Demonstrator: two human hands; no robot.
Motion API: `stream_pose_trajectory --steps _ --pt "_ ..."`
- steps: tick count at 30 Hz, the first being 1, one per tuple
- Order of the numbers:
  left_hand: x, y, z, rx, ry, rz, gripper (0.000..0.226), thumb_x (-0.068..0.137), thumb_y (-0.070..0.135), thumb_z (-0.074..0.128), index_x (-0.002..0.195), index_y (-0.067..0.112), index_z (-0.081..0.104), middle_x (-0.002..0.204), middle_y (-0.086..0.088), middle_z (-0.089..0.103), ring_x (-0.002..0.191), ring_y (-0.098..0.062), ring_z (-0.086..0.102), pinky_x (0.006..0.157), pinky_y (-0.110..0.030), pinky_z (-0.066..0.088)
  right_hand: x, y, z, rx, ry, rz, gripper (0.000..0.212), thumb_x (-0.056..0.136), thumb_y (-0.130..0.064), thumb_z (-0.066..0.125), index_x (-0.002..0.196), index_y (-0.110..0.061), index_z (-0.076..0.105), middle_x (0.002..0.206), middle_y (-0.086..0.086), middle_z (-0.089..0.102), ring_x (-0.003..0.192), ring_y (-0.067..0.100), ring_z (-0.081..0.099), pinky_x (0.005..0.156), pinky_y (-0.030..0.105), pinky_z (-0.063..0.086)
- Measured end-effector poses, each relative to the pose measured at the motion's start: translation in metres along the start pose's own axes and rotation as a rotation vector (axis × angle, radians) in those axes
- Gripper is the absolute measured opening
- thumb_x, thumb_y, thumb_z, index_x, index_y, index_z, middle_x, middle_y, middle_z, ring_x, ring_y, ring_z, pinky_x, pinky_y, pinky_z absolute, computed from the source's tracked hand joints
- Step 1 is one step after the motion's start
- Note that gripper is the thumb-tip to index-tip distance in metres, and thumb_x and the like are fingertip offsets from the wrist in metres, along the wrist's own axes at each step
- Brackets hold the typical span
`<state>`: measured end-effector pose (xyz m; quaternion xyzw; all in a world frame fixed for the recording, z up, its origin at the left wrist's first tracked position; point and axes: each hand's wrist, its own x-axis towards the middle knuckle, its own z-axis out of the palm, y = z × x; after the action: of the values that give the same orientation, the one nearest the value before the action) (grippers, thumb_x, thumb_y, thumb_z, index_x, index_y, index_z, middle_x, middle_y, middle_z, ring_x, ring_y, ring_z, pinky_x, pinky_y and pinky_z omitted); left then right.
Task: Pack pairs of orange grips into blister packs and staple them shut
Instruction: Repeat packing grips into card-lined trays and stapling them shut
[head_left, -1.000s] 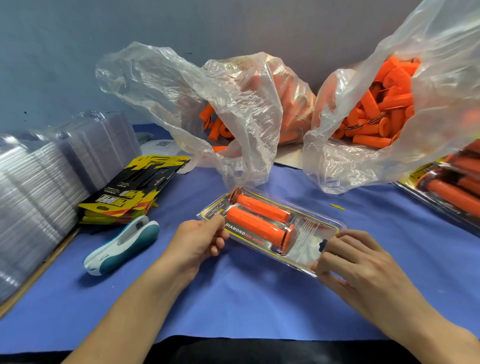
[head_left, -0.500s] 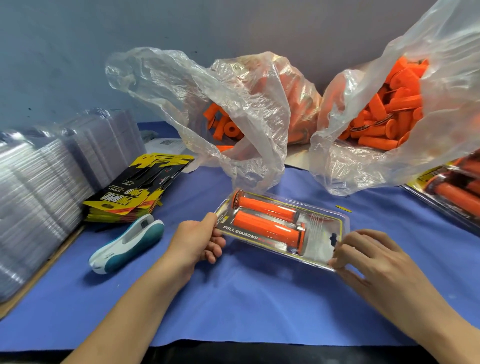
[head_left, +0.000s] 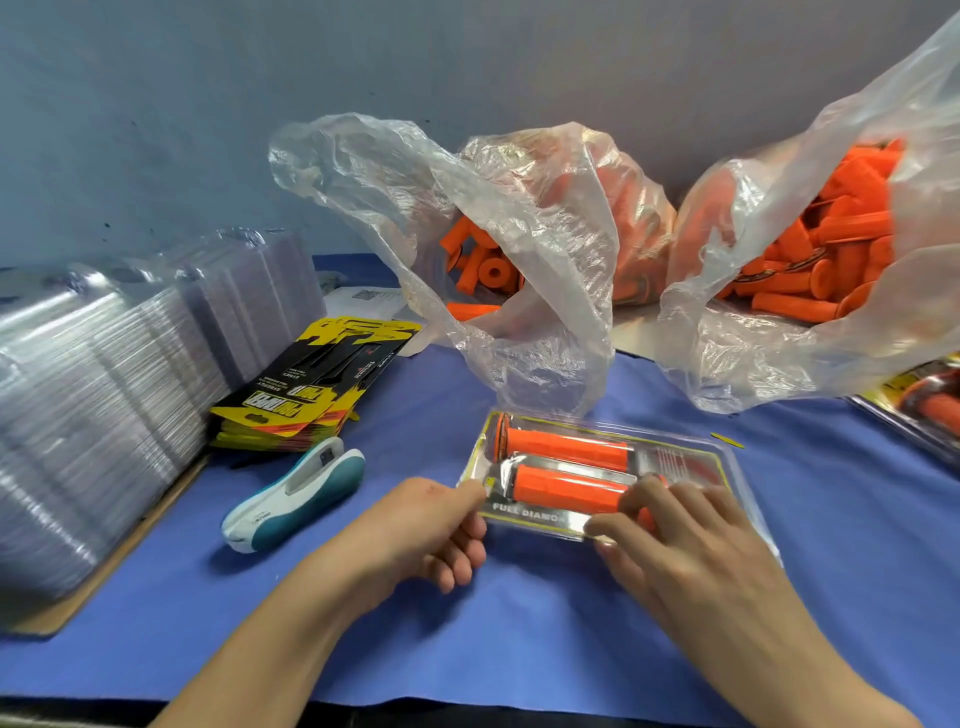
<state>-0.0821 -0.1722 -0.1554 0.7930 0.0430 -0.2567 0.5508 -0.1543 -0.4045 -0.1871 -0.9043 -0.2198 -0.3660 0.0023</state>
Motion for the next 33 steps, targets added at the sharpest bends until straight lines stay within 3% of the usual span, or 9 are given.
stream_pose_trajectory --steps 3,7,14,18,23,28,31,33 --pt "-0.002 -0.005 0.000 0.064 -0.088 -0.017 0.026 0.093 0.025 0.047 0.078 0.007 0.059 0.059 -0.007 0.064 0.042 -0.016 0.053 0.038 -0.021 0.041 0.002 -0.003 0.007 0.013 -0.015 -0.042 0.011 0.088 -0.015 0.064 0.093 -0.024 0.069 0.084 -0.001 0.057 0.073 0.026 0.057 0.069 0.037 0.039" --pt "0.005 -0.005 0.003 0.035 0.063 0.121 0.013 0.092 0.017 0.054 0.081 0.010 0.055 0.053 0.002 0.059 0.043 -0.017 0.054 0.039 -0.022 0.043 0.003 -0.004 0.010 0.087 0.010 -0.065 0.020 0.096 -0.022 0.051 0.093 -0.024 0.071 0.084 -0.004 0.059 0.072 0.022 0.056 0.071 0.033 0.038" --pt "0.017 -0.002 0.004 0.109 0.047 0.100 0.028 0.098 0.035 0.051 0.089 0.009 0.058 0.062 -0.006 0.063 0.049 -0.022 0.055 0.042 -0.021 0.044 0.001 -0.004 0.006 0.162 0.039 -0.093 0.026 0.099 -0.025 0.048 0.094 -0.022 0.074 0.085 -0.005 0.061 0.072 0.020 0.056 0.071 0.031 0.040" --pt "0.020 0.003 0.007 0.056 0.037 0.081 0.030 0.098 0.038 0.048 0.090 0.012 0.062 0.060 -0.001 0.060 0.040 -0.015 0.054 0.036 -0.019 0.040 0.002 -0.004 0.007 0.156 0.051 -0.086 0.027 0.099 -0.025 0.048 0.094 -0.021 0.074 0.083 -0.004 0.060 0.070 0.021 0.055 0.071 0.031 0.039" --pt "0.023 0.001 0.009 -0.131 0.028 0.078 0.025 0.099 0.031 0.055 0.096 0.007 0.062 0.072 -0.007 0.070 0.048 -0.012 0.059 0.039 -0.019 0.042 -0.001 -0.005 0.010 0.139 0.032 -0.085 0.025 0.100 -0.023 0.048 0.097 -0.021 0.072 0.086 -0.003 0.058 0.074 0.021 0.054 0.074 0.035 0.046" --pt "0.026 0.002 0.011 -0.162 0.047 0.101 0.025 0.099 0.027 0.057 0.086 0.008 0.066 0.072 -0.006 0.069 0.054 -0.013 0.056 0.042 -0.019 0.044 -0.001 -0.007 0.010 0.086 -0.001 -0.039 0.012 0.096 -0.019 0.057 0.097 -0.021 0.068 0.088 -0.003 0.057 0.074 0.024 0.054 0.072 0.038 0.047" --pt "0.022 0.007 0.007 -0.067 0.054 0.104 0.034 0.099 0.034 0.056 0.080 0.009 0.068 0.065 -0.006 0.067 0.051 -0.015 0.055 0.042 -0.020 0.043 0.001 -0.007 0.009 0.068 -0.020 -0.032 0.011 0.092 -0.016 0.061 0.098 -0.022 0.068 0.087 -0.003 0.056 0.073 0.023 0.051 0.072 0.035 0.042" --pt "0.018 0.010 -0.004 0.169 0.182 0.145 0.042 0.098 0.047 0.051 0.075 0.015 0.066 0.060 -0.004 0.067 0.054 -0.022 0.057 0.047 -0.022 0.045 0.003 -0.009 0.008 0.075 -0.029 -0.033 0.012 0.091 -0.016 0.062 0.098 -0.022 0.069 0.088 -0.004 0.057 0.073 0.022 0.052 0.072 0.033 0.039"
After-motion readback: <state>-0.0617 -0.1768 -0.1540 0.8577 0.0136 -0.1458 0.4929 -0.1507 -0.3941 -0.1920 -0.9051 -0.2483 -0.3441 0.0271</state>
